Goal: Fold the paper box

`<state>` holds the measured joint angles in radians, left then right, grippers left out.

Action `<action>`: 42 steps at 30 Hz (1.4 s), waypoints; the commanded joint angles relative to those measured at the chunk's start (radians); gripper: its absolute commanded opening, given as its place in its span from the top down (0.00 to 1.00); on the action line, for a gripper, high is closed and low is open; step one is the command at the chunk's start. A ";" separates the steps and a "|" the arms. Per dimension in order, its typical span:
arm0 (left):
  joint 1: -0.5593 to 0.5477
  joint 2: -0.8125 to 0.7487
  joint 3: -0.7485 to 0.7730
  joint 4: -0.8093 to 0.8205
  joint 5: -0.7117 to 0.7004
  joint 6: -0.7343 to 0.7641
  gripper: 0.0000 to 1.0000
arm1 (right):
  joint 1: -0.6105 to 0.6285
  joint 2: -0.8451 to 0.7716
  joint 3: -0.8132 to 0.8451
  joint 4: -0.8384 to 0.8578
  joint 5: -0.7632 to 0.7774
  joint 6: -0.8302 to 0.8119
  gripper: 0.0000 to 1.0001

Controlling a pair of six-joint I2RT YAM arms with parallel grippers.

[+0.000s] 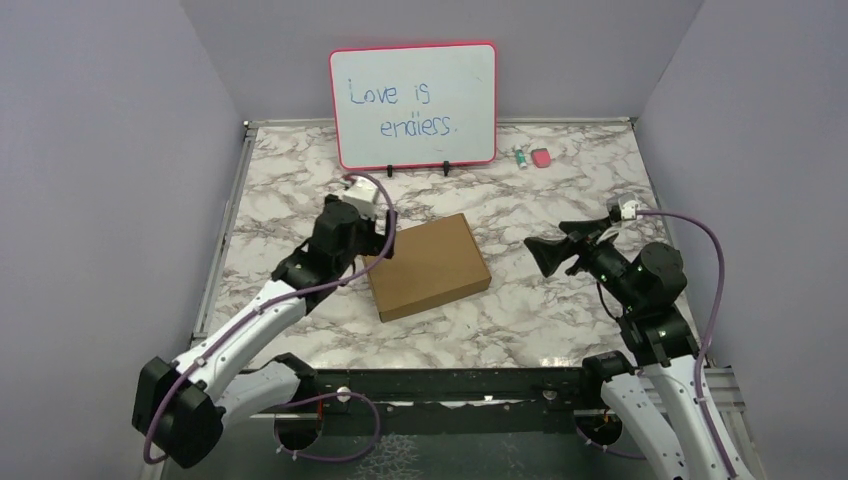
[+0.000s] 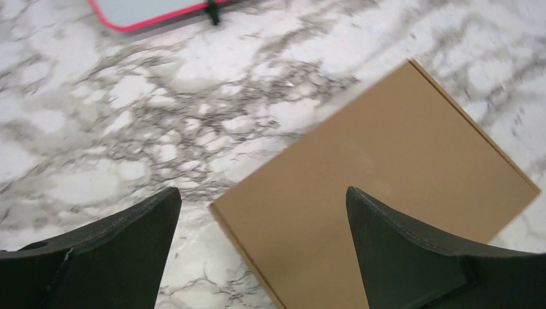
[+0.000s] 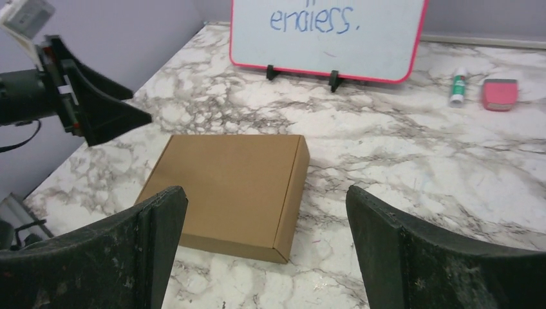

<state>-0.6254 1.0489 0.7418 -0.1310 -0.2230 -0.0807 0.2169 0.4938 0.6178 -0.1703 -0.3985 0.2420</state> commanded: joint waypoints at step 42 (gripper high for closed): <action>0.398 -1.021 -0.205 -0.048 -0.107 -0.091 0.01 | 0.006 -0.235 -0.064 -0.008 0.637 -0.049 0.00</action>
<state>-0.2348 0.0441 0.5468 -0.2207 -0.3588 -0.1768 0.2169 0.2714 0.5655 -0.2264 0.2173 0.2104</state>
